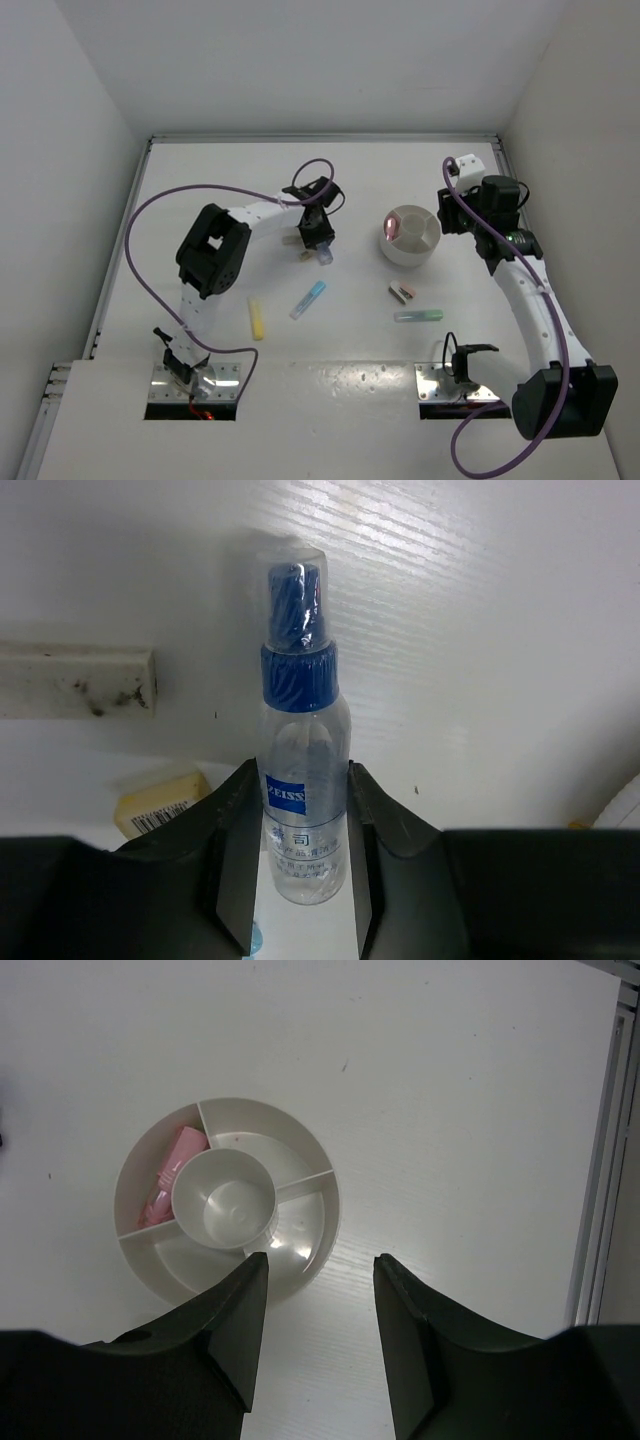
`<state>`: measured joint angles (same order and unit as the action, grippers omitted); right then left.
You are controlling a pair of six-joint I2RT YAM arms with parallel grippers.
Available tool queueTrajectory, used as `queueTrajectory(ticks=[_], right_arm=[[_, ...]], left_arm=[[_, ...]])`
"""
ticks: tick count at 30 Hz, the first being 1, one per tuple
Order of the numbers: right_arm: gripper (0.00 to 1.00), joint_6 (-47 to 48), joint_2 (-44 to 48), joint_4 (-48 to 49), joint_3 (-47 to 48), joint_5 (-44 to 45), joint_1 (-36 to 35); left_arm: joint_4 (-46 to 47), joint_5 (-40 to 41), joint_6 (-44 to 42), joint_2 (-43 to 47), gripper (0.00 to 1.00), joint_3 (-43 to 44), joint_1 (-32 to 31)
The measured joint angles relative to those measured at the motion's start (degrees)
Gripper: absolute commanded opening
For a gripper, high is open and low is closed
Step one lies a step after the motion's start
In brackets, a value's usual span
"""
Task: Sort the stationery into containers
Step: Pick up the stationery from the center of the board, then place the stationery in the storage box.
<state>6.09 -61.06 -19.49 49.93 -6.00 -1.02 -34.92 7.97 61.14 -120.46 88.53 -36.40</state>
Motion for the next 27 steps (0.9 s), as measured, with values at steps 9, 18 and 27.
queueTrajectory(ticks=[9,18,27], right_arm=[[0.48,0.0,0.4,0.0,0.0,0.0,0.0],[0.43,0.0,0.4,0.0,0.0,0.0,0.0],[0.43,0.0,0.3,0.0,0.0,0.0,0.0]], left_arm=[[-1.5,1.7,-5.6,-0.5,0.0,4.0,-0.7],[32.0,2.5,-28.1,23.9,0.0,-21.5,-12.2],[70.5,-16.3,-32.0,18.4,0.0,-24.4,-7.9]])
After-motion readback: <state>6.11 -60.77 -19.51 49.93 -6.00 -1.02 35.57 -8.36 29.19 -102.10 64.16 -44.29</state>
